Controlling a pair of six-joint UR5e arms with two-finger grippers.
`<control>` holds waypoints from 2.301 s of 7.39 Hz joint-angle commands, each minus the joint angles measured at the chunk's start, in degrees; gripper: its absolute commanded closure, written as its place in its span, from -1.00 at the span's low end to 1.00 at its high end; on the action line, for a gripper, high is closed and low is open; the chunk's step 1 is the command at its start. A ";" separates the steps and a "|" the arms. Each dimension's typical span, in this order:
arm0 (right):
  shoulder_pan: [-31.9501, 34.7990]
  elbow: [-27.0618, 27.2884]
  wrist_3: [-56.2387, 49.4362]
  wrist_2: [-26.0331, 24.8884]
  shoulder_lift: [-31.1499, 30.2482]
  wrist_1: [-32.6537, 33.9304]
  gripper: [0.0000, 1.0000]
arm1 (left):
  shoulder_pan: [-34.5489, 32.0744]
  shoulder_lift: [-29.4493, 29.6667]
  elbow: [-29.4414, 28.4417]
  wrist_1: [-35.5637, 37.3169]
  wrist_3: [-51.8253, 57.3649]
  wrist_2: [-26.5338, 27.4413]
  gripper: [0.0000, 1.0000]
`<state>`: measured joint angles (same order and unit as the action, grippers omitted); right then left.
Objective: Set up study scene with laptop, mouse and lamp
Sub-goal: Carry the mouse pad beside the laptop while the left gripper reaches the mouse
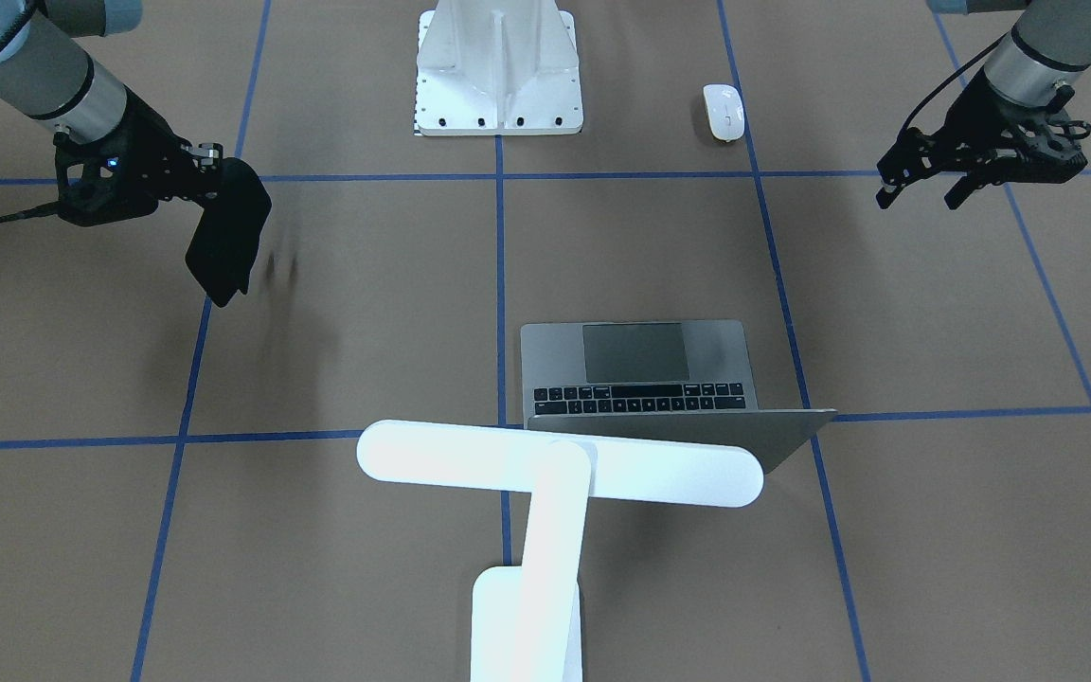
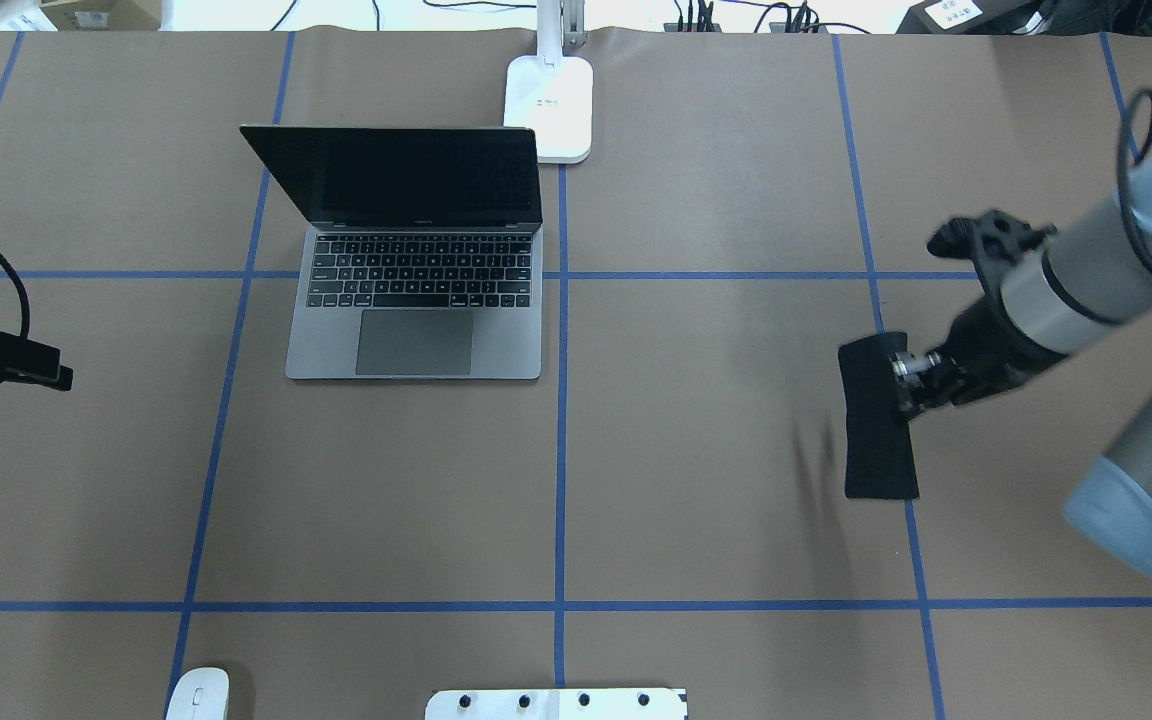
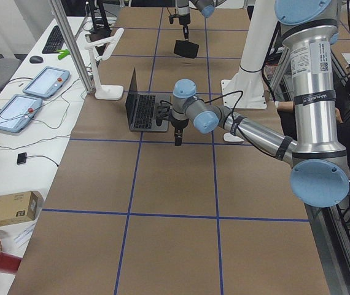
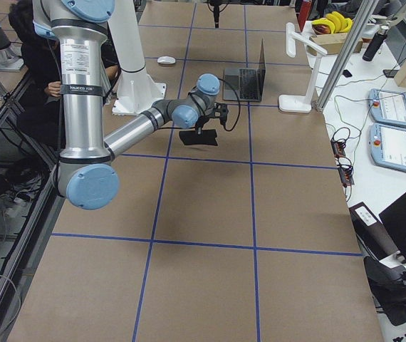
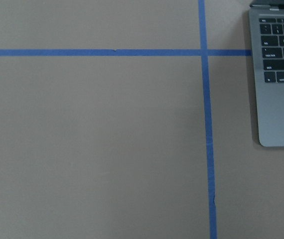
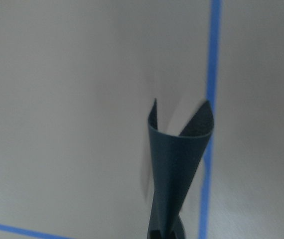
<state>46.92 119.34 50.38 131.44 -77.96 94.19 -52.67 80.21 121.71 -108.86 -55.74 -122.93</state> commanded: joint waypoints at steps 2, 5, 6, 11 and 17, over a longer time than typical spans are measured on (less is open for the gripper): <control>-1.11 -6.71 -11.26 -7.34 23.17 24.29 0.72 | 7.37 -3.21 0.98 0.49 -6.62 6.17 -0.99; -1.66 -24.02 -19.42 -5.77 35.57 24.12 0.71 | 21.78 -4.80 8.24 7.81 -19.89 12.62 -0.99; -1.66 -30.50 -21.18 -5.41 39.43 23.77 0.71 | 26.35 -4.89 10.71 9.44 -25.32 14.02 -0.99; -2.71 -37.86 -23.13 -5.32 40.78 17.61 0.69 | 44.93 -2.08 11.00 8.15 -37.33 23.26 -0.98; -2.19 -30.68 -19.44 -4.62 40.61 24.79 0.67 | 46.78 -2.08 10.21 6.56 -37.51 24.14 -0.98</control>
<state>44.60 85.37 30.64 126.69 -37.34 115.42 -6.17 78.07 132.22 -101.73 -93.25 -98.80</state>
